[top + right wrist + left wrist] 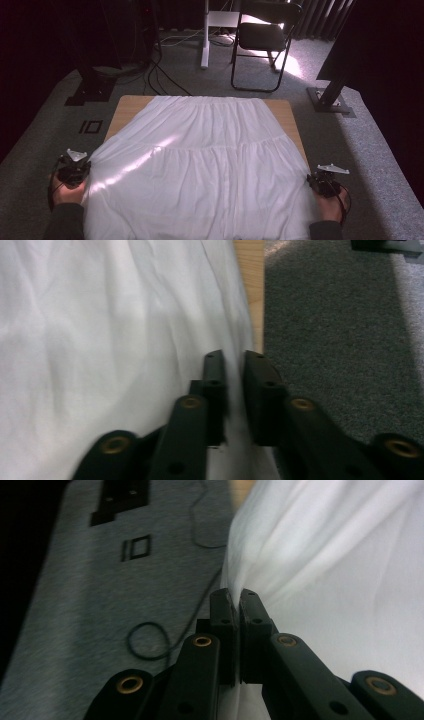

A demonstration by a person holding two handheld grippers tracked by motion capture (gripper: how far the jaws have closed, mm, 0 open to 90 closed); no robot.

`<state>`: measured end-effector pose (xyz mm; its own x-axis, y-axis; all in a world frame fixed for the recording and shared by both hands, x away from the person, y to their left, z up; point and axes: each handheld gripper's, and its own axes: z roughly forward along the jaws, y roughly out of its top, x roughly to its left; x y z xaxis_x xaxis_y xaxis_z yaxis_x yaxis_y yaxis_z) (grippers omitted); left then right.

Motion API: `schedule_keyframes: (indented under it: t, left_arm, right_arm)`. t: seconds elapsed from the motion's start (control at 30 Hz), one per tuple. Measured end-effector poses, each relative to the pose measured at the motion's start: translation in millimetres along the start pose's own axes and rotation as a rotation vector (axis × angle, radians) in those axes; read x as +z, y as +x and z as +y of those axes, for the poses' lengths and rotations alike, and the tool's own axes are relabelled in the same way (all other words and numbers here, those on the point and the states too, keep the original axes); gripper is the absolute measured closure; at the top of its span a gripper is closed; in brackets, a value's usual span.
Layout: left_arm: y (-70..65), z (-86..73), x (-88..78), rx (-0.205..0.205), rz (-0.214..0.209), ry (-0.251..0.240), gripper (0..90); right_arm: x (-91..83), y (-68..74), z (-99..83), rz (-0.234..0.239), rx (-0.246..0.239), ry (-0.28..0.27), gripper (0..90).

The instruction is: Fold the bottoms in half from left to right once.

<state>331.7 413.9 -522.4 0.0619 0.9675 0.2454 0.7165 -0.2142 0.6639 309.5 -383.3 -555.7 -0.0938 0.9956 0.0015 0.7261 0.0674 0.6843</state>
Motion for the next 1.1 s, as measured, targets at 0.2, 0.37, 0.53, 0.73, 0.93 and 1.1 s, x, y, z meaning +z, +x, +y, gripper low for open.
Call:
schedule_keyframes:
  t: [0.2,0.37,0.53,0.73,0.93,1.1]
  left_arm:
    - [31.0,1.7,6.7,-0.054,0.094,0.037,88.1]
    - [51.0,4.0,8.1,-0.111,0.163,0.056,88.1]
    - [61.1,13.6,7.8,-0.103,0.279,0.092,88.1]
    - [59.0,25.7,-5.0,-0.103,0.305,0.07,88.0]
    - [36.8,45.0,-53.5,-0.057,0.158,-0.077,87.9]
    - [13.6,65.4,-101.6,-0.039,-0.075,-0.247,87.8]
  right_arm:
    - [-2.3,4.6,-1.9,-0.009,-0.03,-0.02,87.6]
    - [-4.5,12.1,0.7,0.011,-0.055,-0.04,87.8]
    - [-5.4,19.3,2.5,0.035,-0.081,-0.052,87.7]
    - [-4.1,26.8,1.8,0.074,-0.114,-0.055,87.6]
    - [-1.9,25.8,0.2,0.089,-0.102,-0.05,87.2]
    - [-0.6,27.9,-0.9,0.089,-0.114,-0.043,86.9]
